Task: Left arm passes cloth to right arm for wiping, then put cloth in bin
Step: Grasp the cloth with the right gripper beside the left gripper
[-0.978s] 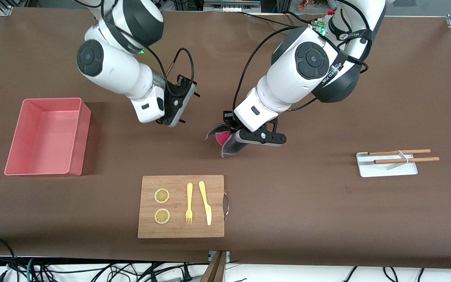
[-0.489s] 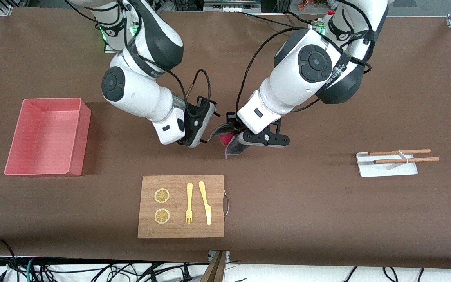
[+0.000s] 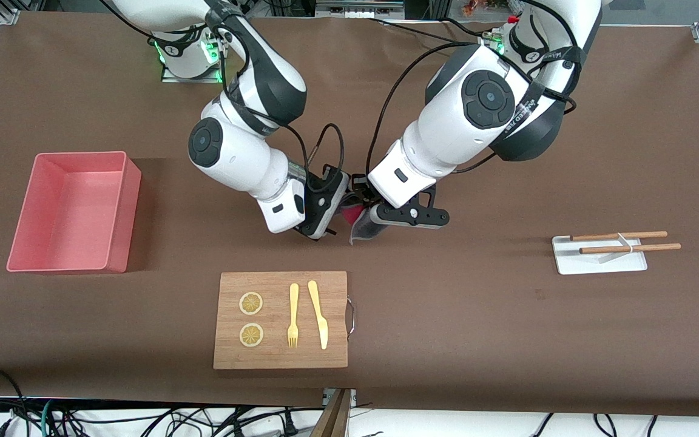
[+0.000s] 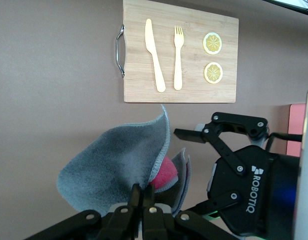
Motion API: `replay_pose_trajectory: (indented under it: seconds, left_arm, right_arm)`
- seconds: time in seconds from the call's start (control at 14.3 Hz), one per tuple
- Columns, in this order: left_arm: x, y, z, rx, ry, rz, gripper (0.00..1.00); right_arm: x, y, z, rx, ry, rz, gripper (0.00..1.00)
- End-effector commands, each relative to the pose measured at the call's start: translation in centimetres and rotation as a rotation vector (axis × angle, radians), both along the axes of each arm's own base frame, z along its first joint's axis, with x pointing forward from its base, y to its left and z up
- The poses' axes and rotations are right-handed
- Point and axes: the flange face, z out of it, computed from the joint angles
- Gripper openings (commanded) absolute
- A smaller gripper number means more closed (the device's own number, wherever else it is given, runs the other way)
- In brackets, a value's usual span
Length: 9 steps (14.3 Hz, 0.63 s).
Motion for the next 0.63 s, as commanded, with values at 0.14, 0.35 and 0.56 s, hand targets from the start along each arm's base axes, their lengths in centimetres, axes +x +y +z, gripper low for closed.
replay_pose_trajectory:
  seconds: [0.14,0.35,0.56]
  left_arm:
    - [-0.2,0.0,0.8,0.001,0.007,0.0,0.01]
    - [-0.1,0.1,1.1,-0.003,0.004,0.001,0.02]
    - [-0.1,0.2,1.4,-0.005,0.0,0.004,0.09]
  right_arm:
    - [0.3,0.4,0.8,0.017,-0.007,0.001,0.0]
    - [0.6,-0.6,0.8,0.005,0.013,0.002,0.0]
    - [0.8,-1.7,1.1,-0.005,0.054,0.002,0.0]
